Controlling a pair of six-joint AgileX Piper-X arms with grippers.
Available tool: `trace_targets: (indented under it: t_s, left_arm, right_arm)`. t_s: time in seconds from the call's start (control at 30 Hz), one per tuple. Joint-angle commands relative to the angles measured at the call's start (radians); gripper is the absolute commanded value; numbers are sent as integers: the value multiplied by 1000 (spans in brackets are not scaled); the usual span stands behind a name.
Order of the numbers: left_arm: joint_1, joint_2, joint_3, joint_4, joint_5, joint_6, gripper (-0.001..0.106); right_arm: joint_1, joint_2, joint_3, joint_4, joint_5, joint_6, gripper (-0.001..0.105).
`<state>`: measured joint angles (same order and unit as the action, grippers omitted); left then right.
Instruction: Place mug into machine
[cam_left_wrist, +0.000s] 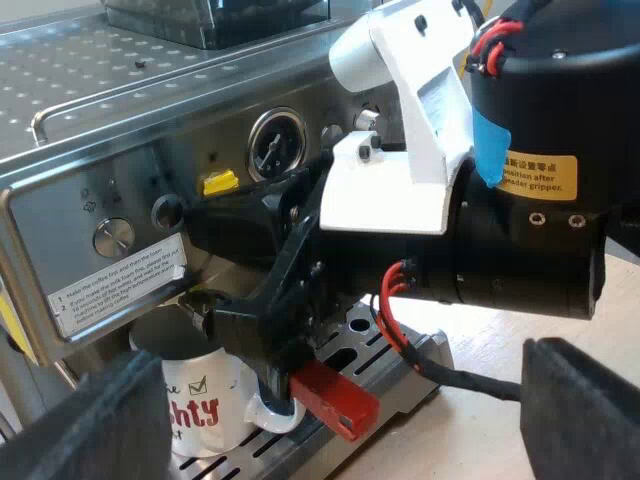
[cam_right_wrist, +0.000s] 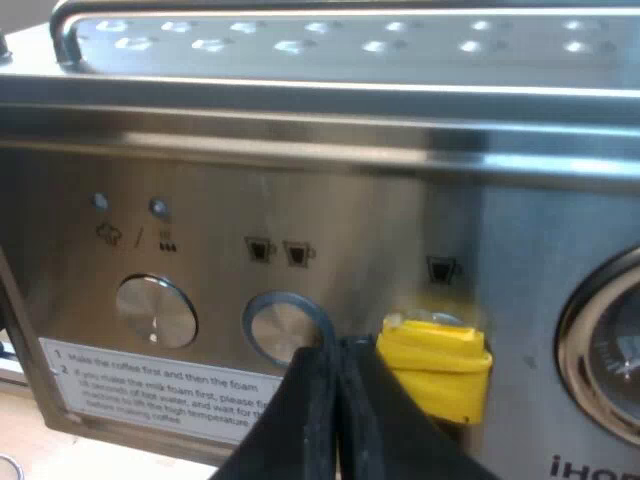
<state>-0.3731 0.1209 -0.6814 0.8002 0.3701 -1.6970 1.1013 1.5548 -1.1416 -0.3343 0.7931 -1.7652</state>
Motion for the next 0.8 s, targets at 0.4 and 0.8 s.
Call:
trace_targets:
  t_s: [0.4,0.8]
  left_arm:
    - [-1,-2,-2,-13,0,-4,73]
    - [-1,-2,-2,-4,0,-4,73]
  right_arm:
    - [90,-41,-12,103,65,-11,0]
    - [71,-42,-12,75,171,-11,0]
